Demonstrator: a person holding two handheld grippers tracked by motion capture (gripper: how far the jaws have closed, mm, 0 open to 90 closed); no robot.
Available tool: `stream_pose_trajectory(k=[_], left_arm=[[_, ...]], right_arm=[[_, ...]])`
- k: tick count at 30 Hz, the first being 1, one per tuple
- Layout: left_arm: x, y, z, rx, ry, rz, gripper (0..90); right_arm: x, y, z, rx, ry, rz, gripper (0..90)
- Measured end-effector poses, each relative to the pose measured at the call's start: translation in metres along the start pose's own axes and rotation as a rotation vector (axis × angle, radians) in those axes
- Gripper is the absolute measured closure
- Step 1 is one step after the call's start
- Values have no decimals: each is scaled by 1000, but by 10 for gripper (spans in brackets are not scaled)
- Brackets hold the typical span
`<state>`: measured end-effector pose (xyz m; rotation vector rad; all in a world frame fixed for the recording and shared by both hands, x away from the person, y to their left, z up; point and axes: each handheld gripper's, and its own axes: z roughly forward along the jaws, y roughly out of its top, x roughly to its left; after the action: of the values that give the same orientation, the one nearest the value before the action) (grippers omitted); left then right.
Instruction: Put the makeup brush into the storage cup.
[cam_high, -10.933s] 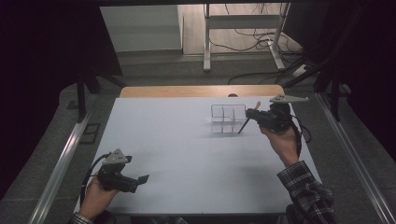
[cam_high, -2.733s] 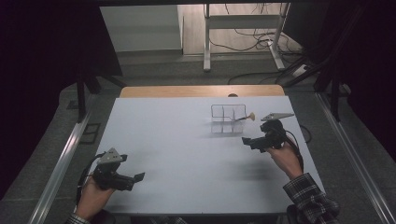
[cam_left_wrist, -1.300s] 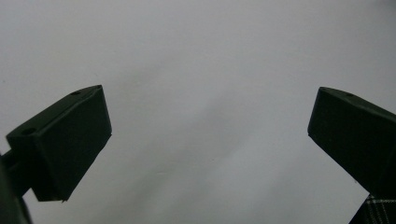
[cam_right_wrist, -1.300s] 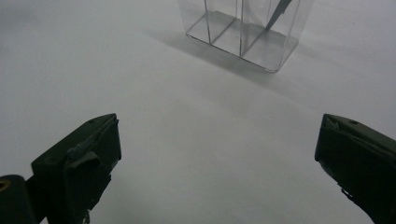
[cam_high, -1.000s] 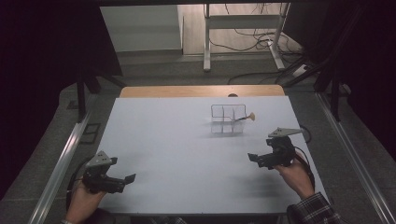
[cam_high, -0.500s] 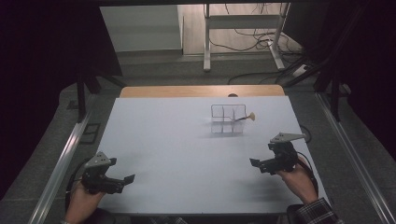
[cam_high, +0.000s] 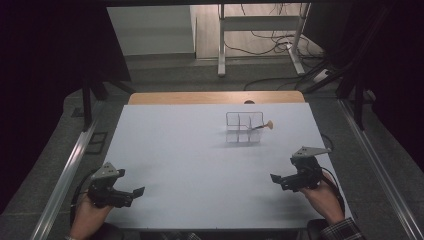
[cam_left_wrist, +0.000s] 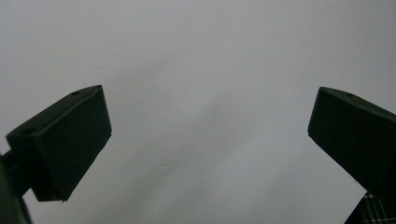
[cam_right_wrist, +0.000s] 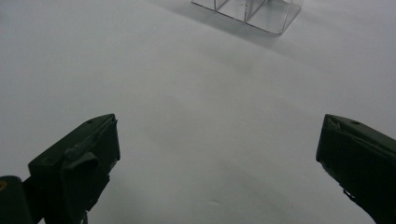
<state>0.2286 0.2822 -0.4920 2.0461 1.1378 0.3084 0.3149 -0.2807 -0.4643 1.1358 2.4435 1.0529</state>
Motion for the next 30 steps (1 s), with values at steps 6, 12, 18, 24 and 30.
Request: stream_pose_trajectory(k=[6,12,18,24,30], left_arm=[[0,0,0,2,0,2,0],[0,0,0,1,0,1,0],[0,0,0,2,1,2,0],[0,0,0,3,1,2,0],[0,0,0,3,1,2,0]], right_arm=[[1,-4,-6,-2,-12,5,0],[0,-9,-11,0,-26,5,0],[-1,-12,-15,0,-36,8,0],[-1,-17,-19,6,-46,5,0],[-3,-21,-23,9,-57,11,0]])
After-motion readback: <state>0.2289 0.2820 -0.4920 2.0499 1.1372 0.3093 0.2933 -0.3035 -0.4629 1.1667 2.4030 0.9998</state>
